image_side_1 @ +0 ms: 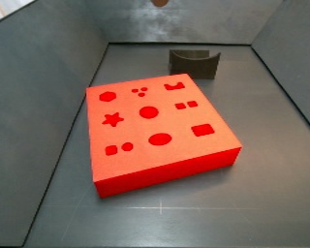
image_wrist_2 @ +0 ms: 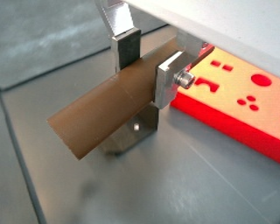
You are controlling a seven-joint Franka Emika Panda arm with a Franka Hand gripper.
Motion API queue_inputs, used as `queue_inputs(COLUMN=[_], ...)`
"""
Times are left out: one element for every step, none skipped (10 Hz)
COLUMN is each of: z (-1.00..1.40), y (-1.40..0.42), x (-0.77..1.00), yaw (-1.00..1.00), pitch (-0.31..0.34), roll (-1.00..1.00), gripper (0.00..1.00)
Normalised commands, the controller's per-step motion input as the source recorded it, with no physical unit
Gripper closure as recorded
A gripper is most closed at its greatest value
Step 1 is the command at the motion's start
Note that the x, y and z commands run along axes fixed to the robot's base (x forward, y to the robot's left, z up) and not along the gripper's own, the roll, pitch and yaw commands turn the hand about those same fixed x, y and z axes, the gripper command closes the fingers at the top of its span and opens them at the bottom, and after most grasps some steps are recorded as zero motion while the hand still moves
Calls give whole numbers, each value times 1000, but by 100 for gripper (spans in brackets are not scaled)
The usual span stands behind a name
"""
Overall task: Pick up the oval object. Move up. Place the oval object on the fixture. Regrasp the oval object. Move to above the board. Insert the oval object.
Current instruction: Place the oval object on the fixture.
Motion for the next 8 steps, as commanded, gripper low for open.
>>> queue_inputs(z=[84,46,37,25,13,-255,-259,-151], y=[-42,-26,-18,-3,3,-371,-352,-155], x=[576,471,406,273,176,1000,1000,917], yaw=[-180,-121,-96,-67,-55,-172,-173,-170], pitch=[64,84,96,115,118,69,68,73], roll=[-147,-142,-140,-143,-143,-1000,-1000,-1000], gripper=[100,100,100,100,100,100,100,100])
